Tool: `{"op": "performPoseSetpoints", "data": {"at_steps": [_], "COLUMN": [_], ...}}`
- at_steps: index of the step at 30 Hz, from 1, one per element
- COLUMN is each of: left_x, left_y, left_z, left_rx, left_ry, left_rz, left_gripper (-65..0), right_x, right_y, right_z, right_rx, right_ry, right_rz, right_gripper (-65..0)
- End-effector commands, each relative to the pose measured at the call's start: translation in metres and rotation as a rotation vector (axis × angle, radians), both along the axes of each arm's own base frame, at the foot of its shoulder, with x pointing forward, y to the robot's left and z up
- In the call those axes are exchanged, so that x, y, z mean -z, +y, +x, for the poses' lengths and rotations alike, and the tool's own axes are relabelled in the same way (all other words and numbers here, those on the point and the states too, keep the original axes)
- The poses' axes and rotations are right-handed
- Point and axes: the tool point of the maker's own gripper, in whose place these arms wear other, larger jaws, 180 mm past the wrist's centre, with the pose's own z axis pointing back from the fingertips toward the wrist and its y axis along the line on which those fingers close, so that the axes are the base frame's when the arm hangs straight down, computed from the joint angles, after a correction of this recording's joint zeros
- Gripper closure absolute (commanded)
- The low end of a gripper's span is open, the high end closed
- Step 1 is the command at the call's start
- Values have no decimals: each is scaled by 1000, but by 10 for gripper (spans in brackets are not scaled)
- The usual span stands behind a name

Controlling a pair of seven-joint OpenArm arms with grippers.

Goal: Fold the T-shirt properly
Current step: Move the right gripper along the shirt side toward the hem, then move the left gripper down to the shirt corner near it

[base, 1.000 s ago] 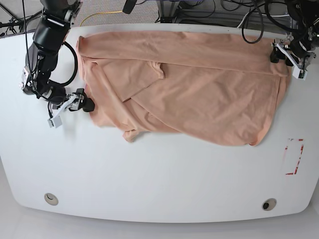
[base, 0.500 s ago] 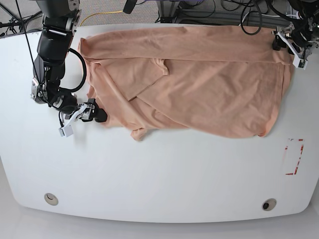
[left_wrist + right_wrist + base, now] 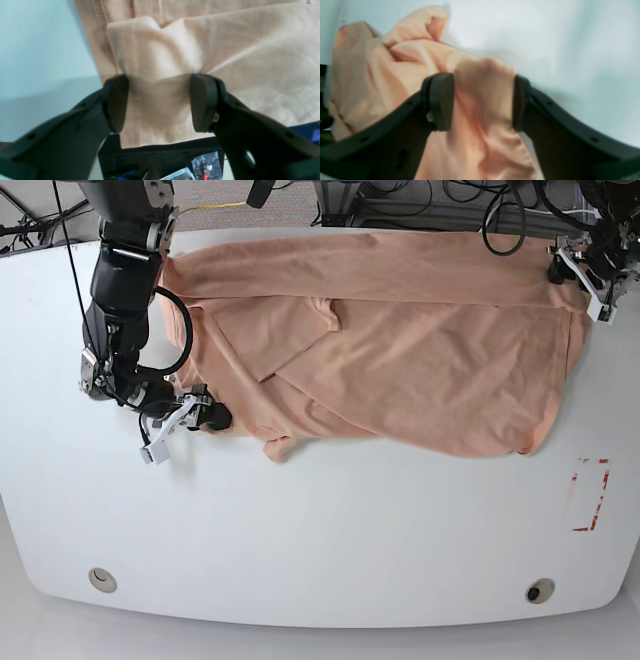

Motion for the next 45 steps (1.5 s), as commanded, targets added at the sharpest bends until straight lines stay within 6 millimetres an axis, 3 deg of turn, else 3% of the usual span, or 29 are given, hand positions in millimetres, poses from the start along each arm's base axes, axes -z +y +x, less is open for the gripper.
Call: {"op": "performPoseSetpoints", "data": {"at_steps": [1, 3, 5, 9, 10, 13, 18, 20, 27, 34, 39, 45], "left_x": [10, 9, 8, 5, 5, 4, 1, -8, -69, -103, -106, -91], "left_y": [8, 9, 8, 10, 10, 10, 10, 11, 16, 19, 18, -10], "left_z": [-21, -20, -15, -8, -8, -4, 2, 10, 59, 106, 149, 204], "left_rx": [-8, -10, -7, -10, -10, -11, -12, -5, -8, -26, -64, -25], "left_ry": [101, 98, 87, 70, 70, 61, 44, 11, -173, -290, -354, -374], "left_rz": [40, 41, 39, 43, 43, 43, 43, 61, 164, 182, 95, -64], "left_gripper": [-365, -365, -365, -365, -365, -365, -365, -365, -365, -367, -371, -414], "right_x": [-15, -18, -20, -19, -19, -20, -23, -23, -25, -25, -24, -22], "right_y": [0, -2, -2, -6, -7, -9, -30, -33, -43, -41, -40, -39], "right_z": [15, 20, 24, 25, 25, 25, 24, 24, 23, 24, 22, 21], "right_rx": [2, 1, 2, 0, 1, 2, 13, 15, 20, 18, 18, 18], "right_ry": [-49, -59, -69, -67, -68, -69, -69, -69, -71, -72, -70, -64], "right_rz": [-12, -31, -48, -73, -75, -80, -122, -127, -147, -146, -139, -137], "right_gripper": [-319, -300, -230, -22, 0, 0, 0, 0, 0, 0, 0, 0]}}
